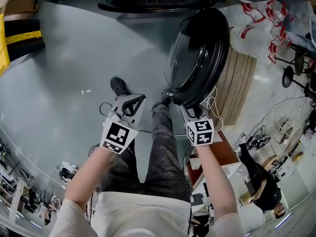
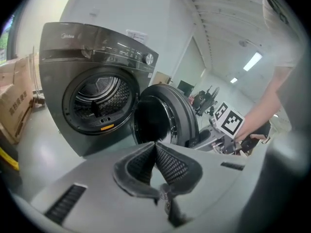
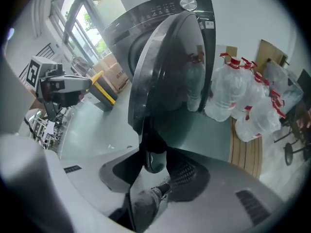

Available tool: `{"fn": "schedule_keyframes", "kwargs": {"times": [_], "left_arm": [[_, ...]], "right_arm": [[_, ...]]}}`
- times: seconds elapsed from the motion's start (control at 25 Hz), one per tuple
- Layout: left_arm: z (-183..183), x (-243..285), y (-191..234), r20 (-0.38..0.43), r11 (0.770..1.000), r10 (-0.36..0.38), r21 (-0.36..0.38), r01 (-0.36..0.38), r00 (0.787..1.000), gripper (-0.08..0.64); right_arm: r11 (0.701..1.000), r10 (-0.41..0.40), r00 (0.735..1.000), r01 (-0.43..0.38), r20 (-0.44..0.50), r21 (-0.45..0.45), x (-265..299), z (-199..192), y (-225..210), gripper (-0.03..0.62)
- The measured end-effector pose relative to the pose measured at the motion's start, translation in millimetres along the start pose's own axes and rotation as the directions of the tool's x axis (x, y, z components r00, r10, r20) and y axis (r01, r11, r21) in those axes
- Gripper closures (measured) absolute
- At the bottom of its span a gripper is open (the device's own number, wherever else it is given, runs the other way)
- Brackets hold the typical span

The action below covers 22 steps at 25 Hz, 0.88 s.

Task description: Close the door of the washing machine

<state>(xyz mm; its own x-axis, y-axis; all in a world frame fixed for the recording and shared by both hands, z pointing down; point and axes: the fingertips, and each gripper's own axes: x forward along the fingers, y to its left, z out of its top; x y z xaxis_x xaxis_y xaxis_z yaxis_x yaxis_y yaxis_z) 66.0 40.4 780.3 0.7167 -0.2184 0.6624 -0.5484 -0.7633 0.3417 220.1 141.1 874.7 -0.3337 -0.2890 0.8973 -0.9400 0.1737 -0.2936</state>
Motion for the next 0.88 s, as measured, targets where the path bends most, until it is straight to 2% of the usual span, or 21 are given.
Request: {"fn": "schedule_keyframes", "kwargs": {"times": [0.28,0.68,0.88], "left_arm": [[-18.8,-24.3,35.8,0.007,0.998,0.034,-0.047,-0.034,0.999,0.551],[-31.5,-59.7,95.2,0.025,0.988,0.101,-0.121,-0.097,0.995,0.551],[-38.9,-78.7,122.6,0.031,0.982,0.124,-0.146,-0.119,0.992,0.551]], "right_arm": [[0.995,0.089,0.996,-0.090,0.009,0.039,34.8,37.5,63.3,0.407],[0.981,0.139,0.989,-0.144,0.047,0.129,77.6,100.9,129.0,0.397],[0.975,0.163,0.983,-0.173,0.082,0.138,95.8,141.2,155.9,0.397]]}}
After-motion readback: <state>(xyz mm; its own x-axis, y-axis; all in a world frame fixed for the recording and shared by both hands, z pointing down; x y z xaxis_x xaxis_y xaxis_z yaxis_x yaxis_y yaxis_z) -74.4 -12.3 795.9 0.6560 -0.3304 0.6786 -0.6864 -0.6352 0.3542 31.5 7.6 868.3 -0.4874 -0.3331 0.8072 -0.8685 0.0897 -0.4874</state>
